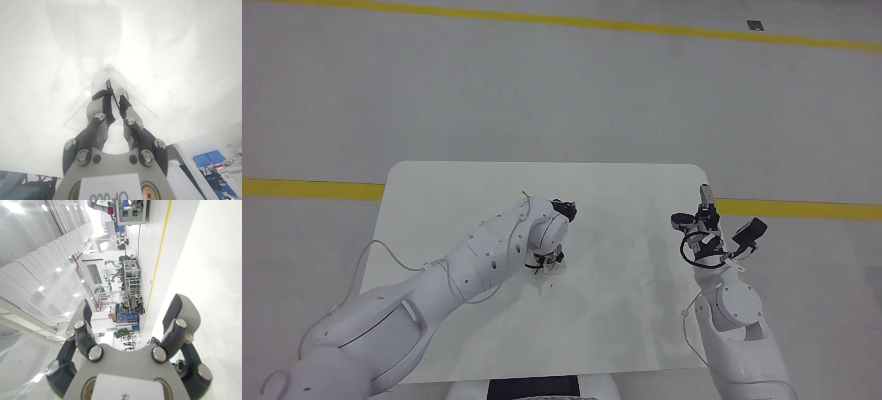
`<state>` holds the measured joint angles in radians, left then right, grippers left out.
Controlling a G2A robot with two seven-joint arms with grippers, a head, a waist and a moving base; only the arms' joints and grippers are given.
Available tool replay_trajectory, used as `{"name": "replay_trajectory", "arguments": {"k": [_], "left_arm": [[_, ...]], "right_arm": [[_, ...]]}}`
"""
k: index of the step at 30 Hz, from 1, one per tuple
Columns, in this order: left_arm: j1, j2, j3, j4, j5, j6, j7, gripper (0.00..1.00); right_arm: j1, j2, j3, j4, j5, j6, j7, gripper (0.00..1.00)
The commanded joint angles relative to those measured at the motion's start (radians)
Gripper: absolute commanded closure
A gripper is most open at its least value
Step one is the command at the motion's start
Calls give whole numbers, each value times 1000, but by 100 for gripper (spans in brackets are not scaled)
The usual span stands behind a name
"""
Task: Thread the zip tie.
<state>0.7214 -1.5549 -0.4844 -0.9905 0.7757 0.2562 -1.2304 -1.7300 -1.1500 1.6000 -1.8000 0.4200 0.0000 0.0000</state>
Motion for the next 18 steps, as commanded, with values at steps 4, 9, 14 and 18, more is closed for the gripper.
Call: {"name": "replay_trajectory", "arguments": {"k": [4, 9, 14, 18], "left_arm": [[-4, -4, 4, 13, -6, 0, 5, 92], [-7, -9, 9, 28, -12, -6, 5, 91], [-13, -14, 16, 41, -16, -5, 3, 91], [-16, -18, 19, 50, -21, -8, 4, 90]], "right_arm": [[0, 0, 0, 0, 0, 0, 0, 0], [0, 0, 0, 0, 0, 0, 0, 0], [0, 0, 0, 0, 0, 0, 0, 0], [0, 0, 0, 0, 0, 0, 0, 0]]}}
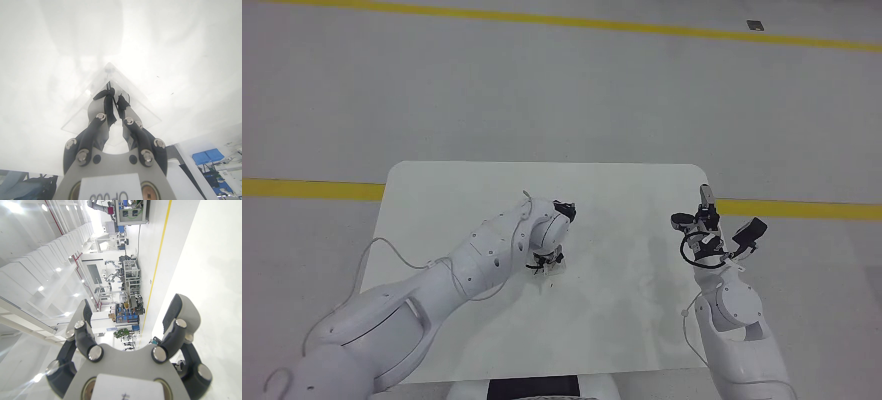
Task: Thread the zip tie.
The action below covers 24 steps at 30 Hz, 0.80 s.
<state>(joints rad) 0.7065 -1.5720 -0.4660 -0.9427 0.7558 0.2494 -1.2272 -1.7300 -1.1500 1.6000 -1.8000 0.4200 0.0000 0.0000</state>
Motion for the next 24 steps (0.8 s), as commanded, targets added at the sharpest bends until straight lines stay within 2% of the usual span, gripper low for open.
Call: {"name": "replay_trajectory", "arguments": {"k": [1, 10, 11, 13, 18, 22, 24], "left_arm": [[-2, -2, 1, 4, -2, -2, 1, 90], [-6, -8, 6, 24, -13, -6, 8, 88], [-6, -8, 7, 26, -15, -6, 9, 89], [-6, -11, 10, 33, -18, -9, 8, 100], [-11, -16, 16, 45, -22, -12, 9, 100], [-16, -17, 19, 35, -14, -2, 9, 100], [-15, -15, 23, 20, 3, 17, 4, 100]], "right_arm": [[0, 0, 0, 0, 0, 0, 0, 0], [0, 0, 0, 0, 0, 0, 0, 0], [0, 0, 0, 0, 0, 0, 0, 0], [0, 0, 0, 0, 0, 0, 0, 0], [0, 0, 0, 0, 0, 0, 0, 0], [0, 0, 0, 0, 0, 0, 0, 0], [0, 0, 0, 0, 0, 0, 0, 0]]}}
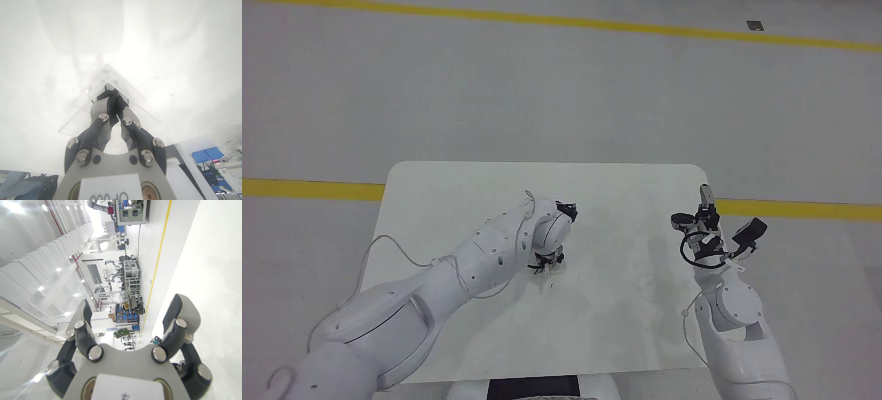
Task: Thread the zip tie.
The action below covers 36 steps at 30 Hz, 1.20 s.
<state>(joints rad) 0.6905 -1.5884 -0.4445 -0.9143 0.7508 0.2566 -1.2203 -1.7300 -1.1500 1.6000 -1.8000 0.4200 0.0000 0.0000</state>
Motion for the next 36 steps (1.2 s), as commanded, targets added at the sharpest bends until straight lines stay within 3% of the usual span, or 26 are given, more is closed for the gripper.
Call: {"name": "replay_trajectory", "arguments": {"k": [1, 10, 15, 21, 25, 30, 36], "left_arm": [[2, 3, 1, -16, 11, 15, -8, 100], [27, 36, -15, -138, 88, 83, -46, 100], [53, 60, -57, -203, 141, 83, -63, 100], [119, 96, -149, -325, 231, 83, -91, 100], [182, 125, -217, -448, 273, 83, -108, 100], [274, 174, -336, -588, 261, 14, -110, 100], [381, 225, -493, -697, 208, -115, -90, 100]], "right_arm": [[0, 0, 0, 0, 0, 0, 0, 0], [0, 0, 0, 0, 0, 0, 0, 0], [0, 0, 0, 0, 0, 0, 0, 0], [0, 0, 0, 0, 0, 0, 0, 0], [0, 0, 0, 0, 0, 0, 0, 0], [0, 0, 0, 0, 0, 0, 0, 0], [0, 0, 0, 0, 0, 0, 0, 0]]}}
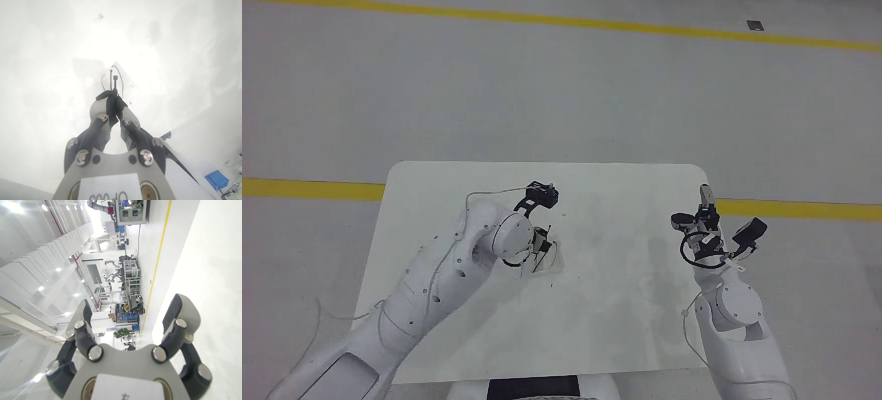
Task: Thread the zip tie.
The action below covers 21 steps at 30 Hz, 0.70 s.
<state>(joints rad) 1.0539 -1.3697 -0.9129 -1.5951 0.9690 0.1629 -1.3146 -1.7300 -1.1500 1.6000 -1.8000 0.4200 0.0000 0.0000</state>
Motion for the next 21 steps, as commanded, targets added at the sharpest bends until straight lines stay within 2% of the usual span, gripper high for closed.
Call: {"name": "replay_trajectory", "arguments": {"k": [1, 3, 4, 6, 8, 11, 12, 21], "left_arm": [[41, 16, -60, -34, -31, -52, 10, 100], [73, 30, -105, -58, -67, -113, 19, 100], [93, 39, -140, -62, -89, -145, 25, 100], [117, 50, -179, -68, -135, -208, 32, 100], [134, 61, -220, -50, -199, -286, 37, 100], [142, 72, -252, -17, -265, -373, 48, 100], [141, 74, -256, -9, -277, -388, 51, 100], [141, 74, -256, -9, -277, -388, 51, 100]], "right_arm": [[0, 0, 0, 0, 0, 0, 0, 0], [0, 0, 0, 0, 0, 0, 0, 0], [0, 0, 0, 0, 0, 0, 0, 0], [0, 0, 0, 0, 0, 0, 0, 0], [0, 0, 0, 0, 0, 0, 0, 0], [0, 0, 0, 0, 0, 0, 0, 0], [0, 0, 0, 0, 0, 0, 0, 0], [0, 0, 0, 0, 0, 0, 0, 0]]}}
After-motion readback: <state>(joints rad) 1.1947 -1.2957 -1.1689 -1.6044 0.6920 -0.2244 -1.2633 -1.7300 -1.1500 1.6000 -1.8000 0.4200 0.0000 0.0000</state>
